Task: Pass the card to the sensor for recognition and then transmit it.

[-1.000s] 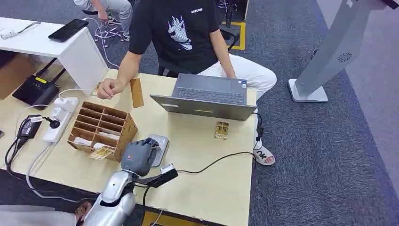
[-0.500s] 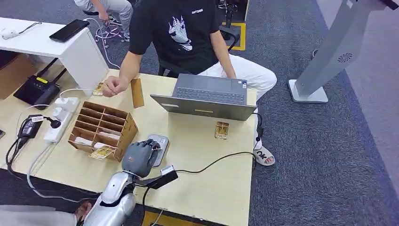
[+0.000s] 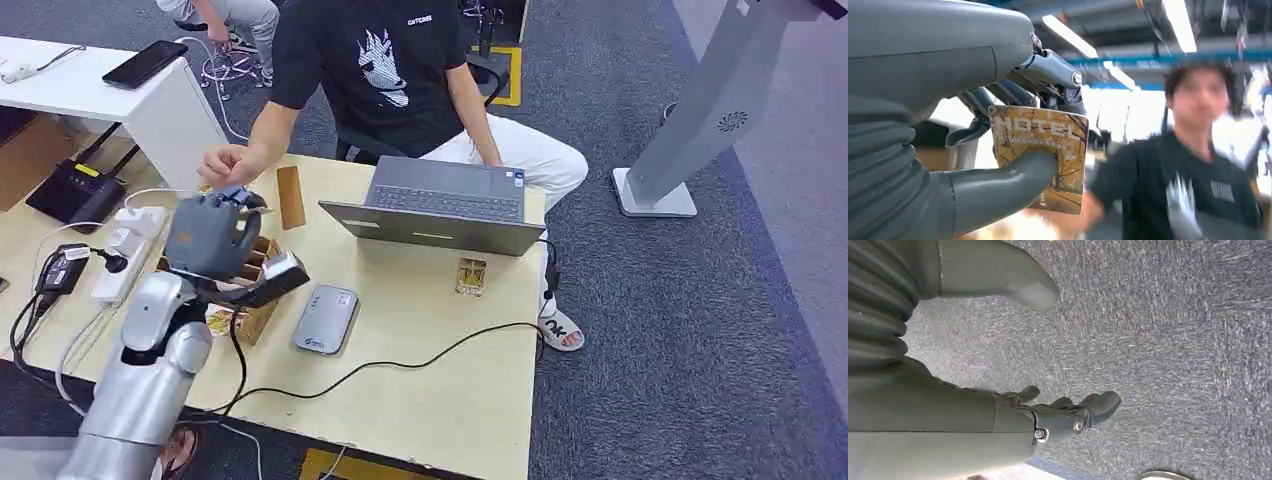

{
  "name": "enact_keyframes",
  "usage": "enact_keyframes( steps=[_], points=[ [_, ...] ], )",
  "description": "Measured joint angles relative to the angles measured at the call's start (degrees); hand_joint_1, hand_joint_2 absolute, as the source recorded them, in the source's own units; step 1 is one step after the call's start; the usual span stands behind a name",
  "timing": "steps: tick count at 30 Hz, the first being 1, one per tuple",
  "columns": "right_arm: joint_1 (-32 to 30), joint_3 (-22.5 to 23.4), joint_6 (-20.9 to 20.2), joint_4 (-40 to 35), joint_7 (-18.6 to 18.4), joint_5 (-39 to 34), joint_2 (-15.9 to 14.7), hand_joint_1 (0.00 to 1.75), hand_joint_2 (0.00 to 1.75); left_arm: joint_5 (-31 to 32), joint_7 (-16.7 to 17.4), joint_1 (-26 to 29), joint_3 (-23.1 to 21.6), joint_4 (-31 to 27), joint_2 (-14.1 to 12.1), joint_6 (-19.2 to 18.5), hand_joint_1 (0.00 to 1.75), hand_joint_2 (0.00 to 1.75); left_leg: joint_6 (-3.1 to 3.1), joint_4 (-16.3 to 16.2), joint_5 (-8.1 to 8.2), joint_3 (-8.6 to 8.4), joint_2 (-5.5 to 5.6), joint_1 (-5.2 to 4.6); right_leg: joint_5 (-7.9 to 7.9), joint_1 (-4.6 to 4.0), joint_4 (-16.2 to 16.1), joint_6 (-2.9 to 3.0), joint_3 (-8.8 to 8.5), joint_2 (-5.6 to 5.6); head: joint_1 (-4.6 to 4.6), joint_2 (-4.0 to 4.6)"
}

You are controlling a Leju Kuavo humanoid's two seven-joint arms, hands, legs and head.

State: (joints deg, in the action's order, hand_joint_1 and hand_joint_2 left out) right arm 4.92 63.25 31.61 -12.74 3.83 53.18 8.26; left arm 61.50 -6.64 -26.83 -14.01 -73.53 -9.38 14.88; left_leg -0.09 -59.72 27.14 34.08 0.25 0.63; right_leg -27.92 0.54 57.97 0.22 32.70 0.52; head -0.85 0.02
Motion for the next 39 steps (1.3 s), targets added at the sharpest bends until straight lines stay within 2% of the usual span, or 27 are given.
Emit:
enact_keyframes(
  steps=[5, 16, 27, 28, 29, 39],
  points=[
    [0.02, 0.04, 0.00, 0.00, 0.17, -0.15, 0.00, 0.00, 1.75, -1.61, 0.50, -5.90, 1.88, -4.02, -2.88, -2.16, 1.75, 1.75, 0.00, 0.00, 0.00, 0.00, 0.01, -0.01, 0.00, 0.01, 0.00, 0.00, -0.01, -0.02, 0.00, 0.02],
    [0.06, 0.07, 0.02, 0.00, -0.31, 0.18, 0.09, 0.00, 1.75, -2.03, 1.51, -9.11, 2.69, -5.90, -5.64, -1.74, 1.75, 1.75, 0.00, 0.00, 0.01, -0.01, 0.00, -0.01, 0.00, 0.02, -0.01, 0.00, 0.00, 0.00, 0.00, 0.02],
    [0.12, 0.06, -0.09, 0.00, -0.79, 0.70, 0.39, 0.00, 1.75, 1.16, 2.91, -9.33, 2.71, -5.76, -4.85, 2.26, 1.75, 1.75, 0.01, -0.01, 0.02, 0.03, -0.02, -0.01, -0.01, 0.02, -0.02, -0.01, 0.04, 0.05, 0.00, 0.02],
    [0.12, 0.07, -0.09, 0.00, -0.79, 0.72, 0.39, 0.00, 1.75, 1.18, 2.91, -9.33, 2.71, -5.77, -4.74, 2.28, 0.51, 1.75, 0.01, -0.01, 0.02, 0.04, -0.02, -0.02, -0.01, 0.02, -0.03, -0.01, 0.05, 0.05, 0.00, 0.02],
    [0.12, 0.07, -0.09, 0.00, -0.79, 0.72, 0.42, 0.00, 1.75, 1.18, 2.91, -9.33, 2.71, -5.77, -4.67, 2.28, 0.00, 1.75, 0.01, -0.01, 0.02, 0.06, -0.02, -0.02, -0.01, 0.02, -0.03, -0.01, 0.07, 0.05, 0.02, 0.02],
    [0.12, 0.07, -0.20, 0.02, -1.86, 0.74, 0.46, 0.00, 1.75, 2.65, 3.45, -8.40, 2.71, -5.76, -3.76, 5.32, 0.00, 1.75, 0.01, 0.00, 0.02, 0.11, -0.02, -0.02, 0.00, 0.03, -0.03, -0.01, 0.11, 0.03, 0.00, 0.02]
  ],
)
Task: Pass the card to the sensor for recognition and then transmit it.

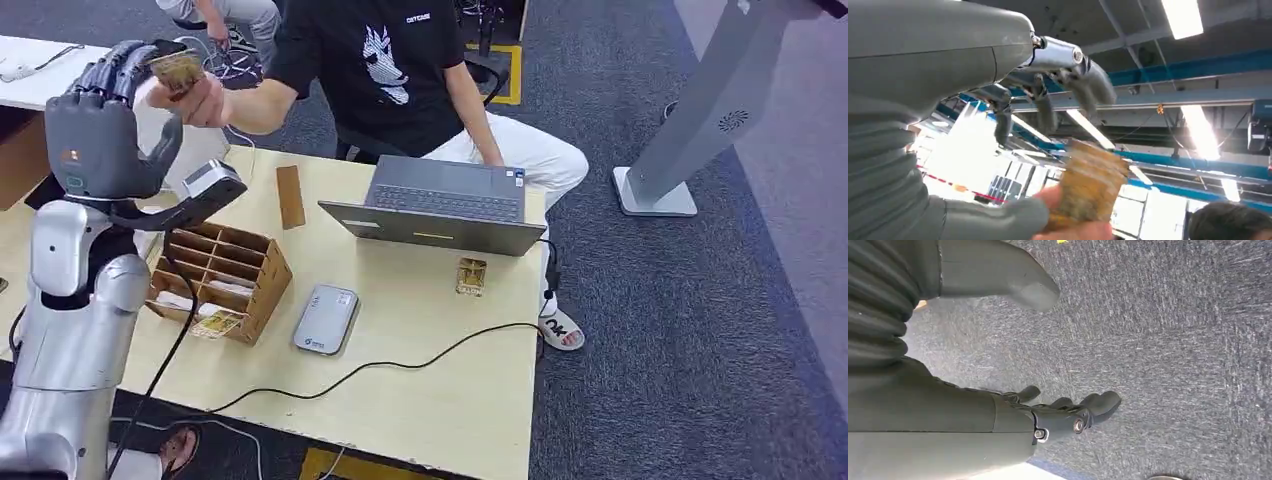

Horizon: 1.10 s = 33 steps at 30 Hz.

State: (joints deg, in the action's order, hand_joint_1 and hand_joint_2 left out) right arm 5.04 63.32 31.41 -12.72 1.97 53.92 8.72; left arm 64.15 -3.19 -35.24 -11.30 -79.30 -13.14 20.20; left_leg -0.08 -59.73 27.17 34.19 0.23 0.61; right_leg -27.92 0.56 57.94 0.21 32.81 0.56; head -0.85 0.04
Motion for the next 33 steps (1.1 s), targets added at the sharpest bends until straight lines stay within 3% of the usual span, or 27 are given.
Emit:
enact_keyframes(
  steps=[6, 15, 25, 33],
  points=[
    [-0.08, 0.20, 0.11, 0.00, -0.20, -0.55, 0.02, 0.00, 1.75, 0.66, -0.50, 4.29, 0.00, -1.40, -0.11, 0.41, 0.00, 1.75, 0.00, 0.00, 0.00, 0.00, 0.00, 0.01, 0.00, 0.00, 0.01, 0.00, 0.00, 0.00, 0.00, -0.02],
    [-0.09, 0.72, 0.22, 0.00, 0.13, -1.38, 0.31, 0.00, 1.75, 1.14, 0.07, 10.08, 0.00, -7.39, -1.71, -2.89, 0.00, 1.75, 0.00, 0.01, 0.00, 0.02, 0.00, 0.01, -0.01, 0.00, 0.00, -0.01, 0.02, -0.01, -0.02, -0.02],
    [-0.10, 0.92, 0.48, 0.00, -0.07, -1.16, 0.37, 0.00, 1.75, -0.18, 0.09, 12.97, 0.00, -10.12, -3.06, -4.92, 0.00, 1.75, 0.00, 0.01, 0.00, 0.00, 0.00, 0.00, 0.00, 0.00, 0.01, 0.00, -0.02, 0.00, 0.00, -0.02],
    [-0.36, 2.89, 1.62, 0.00, -0.11, -3.67, 0.63, 0.00, 1.75, -3.82, -1.64, 25.50, 0.00, -19.76, -6.65, -7.98, 0.00, 1.75, 0.00, 0.02, 0.09, 0.05, -0.08, 0.01, -0.09, 0.00, 0.00, -0.02, 0.05, 0.09, 0.00, -0.02]
  ],
)
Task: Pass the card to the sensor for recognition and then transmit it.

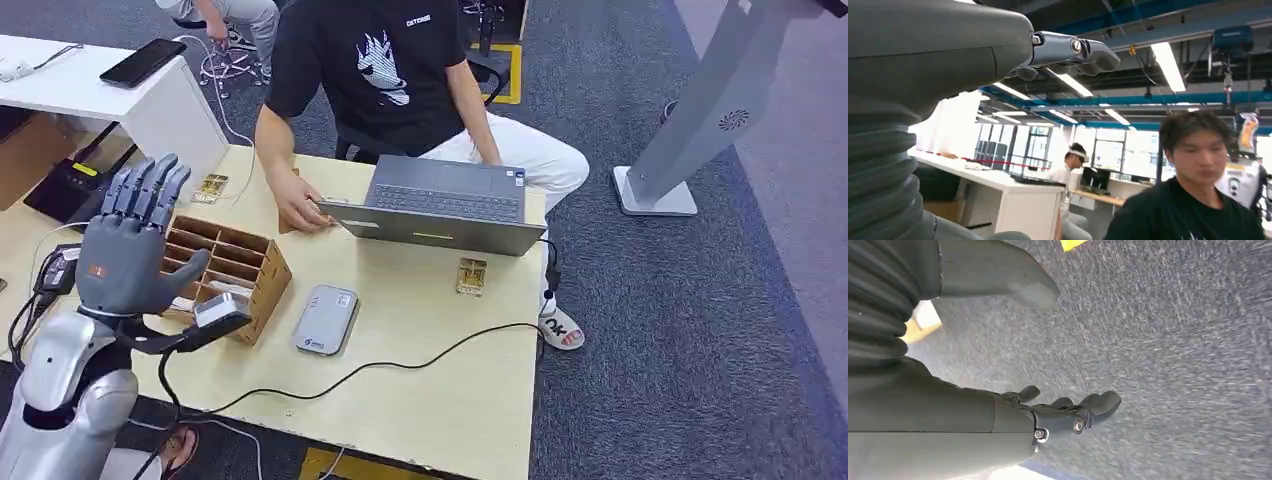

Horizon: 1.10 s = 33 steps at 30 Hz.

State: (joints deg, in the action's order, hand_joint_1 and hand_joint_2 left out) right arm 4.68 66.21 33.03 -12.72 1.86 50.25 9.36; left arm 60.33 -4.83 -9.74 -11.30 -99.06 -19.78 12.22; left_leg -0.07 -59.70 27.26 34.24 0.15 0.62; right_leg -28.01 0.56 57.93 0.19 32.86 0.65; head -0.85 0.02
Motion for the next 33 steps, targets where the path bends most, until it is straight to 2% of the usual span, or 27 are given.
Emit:
enact_keyframes(
  steps=[4, 11, 13, 15, 20, 24, 26, 29, 33],
  points=[
    [-0.07, 1.07, 0.41, 0.00, 0.15, -1.09, 0.41, 0.00, 1.75, 1.90, 0.35, 6.82, 0.00, -4.56, -0.79, -1.05, 0.00, 1.75, 0.00, 0.01, 0.01, 0.01, 0.00, 0.00, -0.02, 0.00, -0.02, 0.00, 0.01, 0.00, 0.00, 0.02],
    [-0.07, 1.11, 0.44, 0.00, 0.18, -1.11, 0.44, 0.00, 1.75, 2.01, 0.39, 7.24, -0.02, -4.74, -0.79, -1.05, 0.00, 1.75, 0.00, 0.01, 0.01, 0.00, 0.00, 0.00, -0.02, 0.00, -0.02, 0.00, 0.01, 0.00, 0.00, 0.02],
    [-0.07, 2.27, 0.61, 0.00, 0.24, -1.64, 0.81, 0.00, 1.75, 3.93, 0.65, 14.80, -0.02, -9.35, -1.03, -0.55, 0.00, 1.75, 0.01, 0.00, 0.01, 0.01, 0.01, 0.00, -0.01, 0.00, -0.03, 0.00, 0.00, -0.03, 0.00, 0.02],
    [-0.08, 2.77, 0.72, 0.00, 0.15, -1.40, 1.11, 0.00, 1.75, 4.83, 2.60, 18.46, -0.02, -10.81, -1.29, -0.81, 0.00, 1.75, 0.01, 0.00, 0.00, 0.00, 0.01, 0.00, 0.00, 0.00, -0.03, -0.01, -0.01, -0.04, 0.00, 0.02],
    [-0.09, 2.80, 0.83, -0.02, -0.20, -0.59, 1.20, 0.00, 1.75, 9.09, 6.36, 19.69, 0.02, -10.27, -1.35, -1.59, 0.00, 1.75, 0.01, 0.00, 0.00, 0.02, 0.06, 0.00, 0.00, 0.00, -0.02, -0.01, -0.02, -0.09, 0.00, 0.00],
    [-0.10, 2.80, 0.83, -0.02, -0.35, -0.48, 1.25, 0.00, 1.75, 10.27, 6.95, 19.90, 0.02, -9.59, -1.33, -1.57, 0.00, 1.75, 0.01, 0.00, 0.00, 0.02, 0.05, 0.00, 0.00, 0.00, -0.03, -0.01, -0.02, -0.11, 0.02, 0.02],
    [-0.10, 2.80, 0.83, -0.02, -0.44, -0.39, 1.25, 0.00, 1.75, 12.33, 8.35, 19.92, 0.02, -9.06, -1.33, -2.25, 0.00, 1.75, 0.01, 0.00, 0.00, 0.02, 0.06, 0.00, 0.00, 0.00, -0.03, -0.01, -0.03, -0.11, 0.00, 0.00],
    [-0.10, 2.80, 0.81, -0.02, -0.70, 0.31, 1.25, 0.00, 1.75, 13.05, 9.51, 20.03, 0.64, -6.59, -1.33, -4.04, 0.00, 1.75, 0.01, 0.00, 0.00, 0.02, 0.06, 0.00, 0.00, 0.00, -0.03, -0.01, -0.02, -0.11, 0.00, 0.02],
    [-0.10, 2.77, 0.72, -0.02, -1.09, 1.18, 1.25, 0.00, 1.75, 12.50, 9.83, 20.09, 2.16, -1.64, -1.18, -4.46, 0.00, 1.75, 0.01, 0.00, 0.00, 0.01, 0.05, 0.01, 0.00, 0.00, -0.02, 0.00, -0.01, -0.11, 0.00, 0.00]
  ],
)
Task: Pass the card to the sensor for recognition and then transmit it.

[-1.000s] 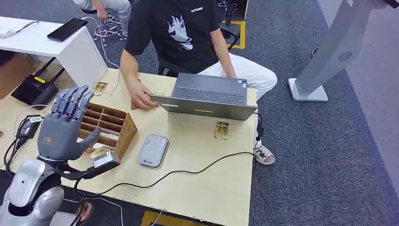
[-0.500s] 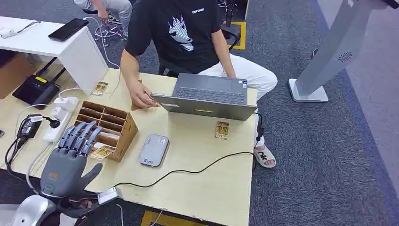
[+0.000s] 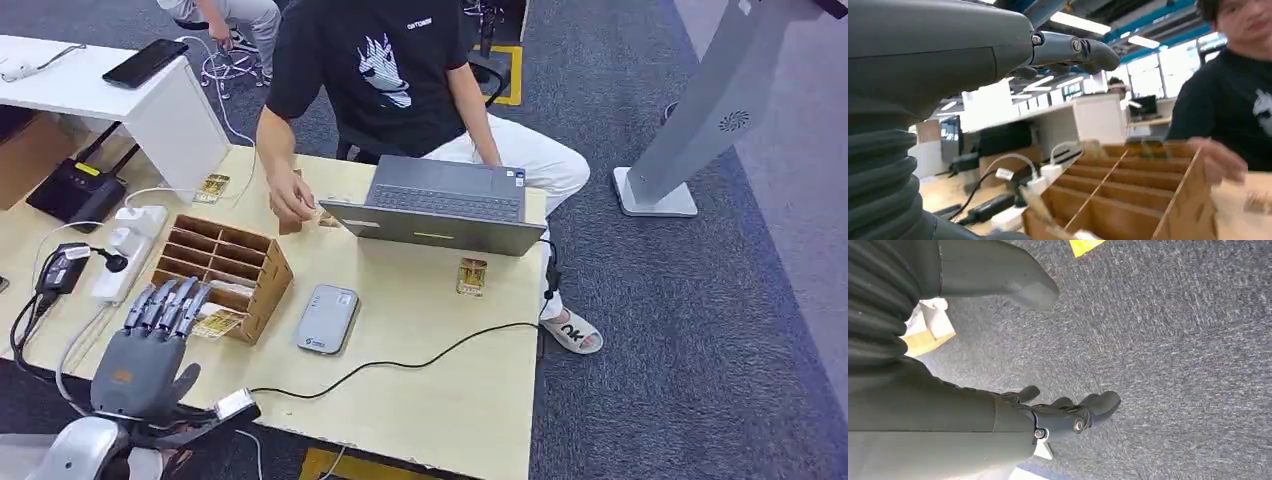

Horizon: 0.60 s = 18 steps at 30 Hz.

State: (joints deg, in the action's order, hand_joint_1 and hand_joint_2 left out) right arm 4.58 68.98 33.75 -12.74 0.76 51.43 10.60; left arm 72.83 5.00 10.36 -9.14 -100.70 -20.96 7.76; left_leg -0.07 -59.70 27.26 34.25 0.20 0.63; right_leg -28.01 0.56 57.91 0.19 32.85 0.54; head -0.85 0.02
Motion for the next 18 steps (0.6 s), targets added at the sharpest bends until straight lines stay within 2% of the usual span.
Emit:
enact_keyframes(
  steps=[13, 18],
  points=[
    [0.00, -0.87, -0.11, -0.02, -0.59, 1.60, -0.04, 0.00, 1.75, -0.18, 0.70, -1.67, 4.05, 12.54, 2.95, 0.53, 0.00, 1.75, 0.00, -0.01, 0.00, 0.01, 0.02, -0.01, 0.00, 0.00, 0.00, -0.01, 0.00, 0.00, 0.00, 0.00],
    [-0.01, -1.18, -0.09, -0.02, -0.70, 2.10, -0.09, 0.00, 1.75, -0.07, 0.31, -2.34, 4.70, 15.42, 4.07, 1.25, 0.00, 1.75, 0.00, -0.01, 0.00, 0.01, 0.03, -0.01, 0.01, 0.00, -0.01, -0.01, 0.01, 0.00, 0.02, 0.00]
  ],
)
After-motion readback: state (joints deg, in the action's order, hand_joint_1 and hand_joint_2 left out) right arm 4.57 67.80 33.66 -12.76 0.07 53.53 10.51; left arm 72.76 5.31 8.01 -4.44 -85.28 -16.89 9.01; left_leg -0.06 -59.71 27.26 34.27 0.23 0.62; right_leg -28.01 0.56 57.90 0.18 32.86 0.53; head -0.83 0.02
